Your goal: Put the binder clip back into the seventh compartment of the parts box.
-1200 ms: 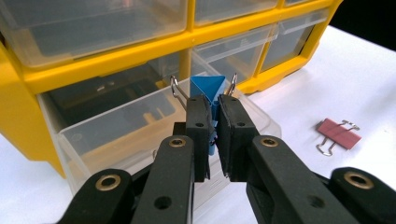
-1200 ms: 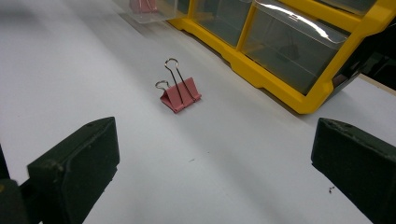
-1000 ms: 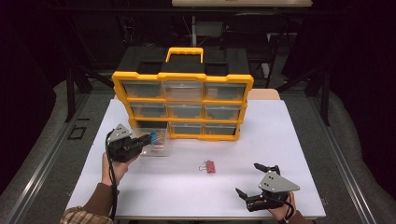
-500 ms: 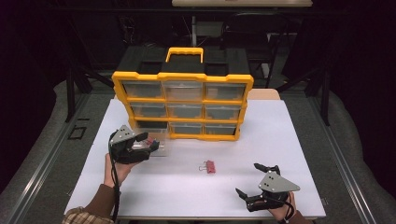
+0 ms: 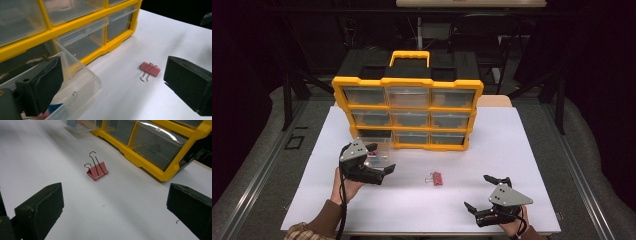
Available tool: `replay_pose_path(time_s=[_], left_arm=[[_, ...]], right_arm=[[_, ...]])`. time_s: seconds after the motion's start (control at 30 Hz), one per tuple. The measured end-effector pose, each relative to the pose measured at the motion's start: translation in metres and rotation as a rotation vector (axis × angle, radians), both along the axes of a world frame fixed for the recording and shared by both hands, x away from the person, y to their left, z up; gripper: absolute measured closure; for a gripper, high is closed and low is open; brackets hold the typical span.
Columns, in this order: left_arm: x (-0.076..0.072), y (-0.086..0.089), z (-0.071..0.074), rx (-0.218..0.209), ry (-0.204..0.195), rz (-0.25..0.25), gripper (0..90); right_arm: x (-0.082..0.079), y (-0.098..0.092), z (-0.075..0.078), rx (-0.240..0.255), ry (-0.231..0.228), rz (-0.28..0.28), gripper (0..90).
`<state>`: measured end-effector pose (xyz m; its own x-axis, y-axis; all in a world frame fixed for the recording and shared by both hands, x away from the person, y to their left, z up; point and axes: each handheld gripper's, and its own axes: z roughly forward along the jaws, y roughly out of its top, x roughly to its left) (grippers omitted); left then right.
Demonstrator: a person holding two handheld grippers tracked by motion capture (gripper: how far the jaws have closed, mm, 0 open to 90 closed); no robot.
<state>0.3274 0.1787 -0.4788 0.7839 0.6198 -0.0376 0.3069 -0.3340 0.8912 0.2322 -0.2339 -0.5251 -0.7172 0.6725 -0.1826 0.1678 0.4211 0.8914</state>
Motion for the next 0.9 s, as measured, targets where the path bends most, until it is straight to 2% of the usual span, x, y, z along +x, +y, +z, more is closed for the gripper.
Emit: replay_pose_path(time_s=[0.17,0.57,0.9], left_arm=[[-0.002,-0.009,-0.002,0.002,-0.002,-0.035,0.0],[-0.007,-0.036,-0.007,0.044,-0.016,-0.136,0.0],[-0.007,-0.064,-0.020,0.093,0.005,-0.229,0.0]], right_arm=[[0.000,0.000,0.000,0.005,0.002,0.001,0.5],[0.000,0.000,0.000,0.006,0.004,0.004,0.5],[0.000,0.000,0.000,0.007,0.006,0.007,0.5]])
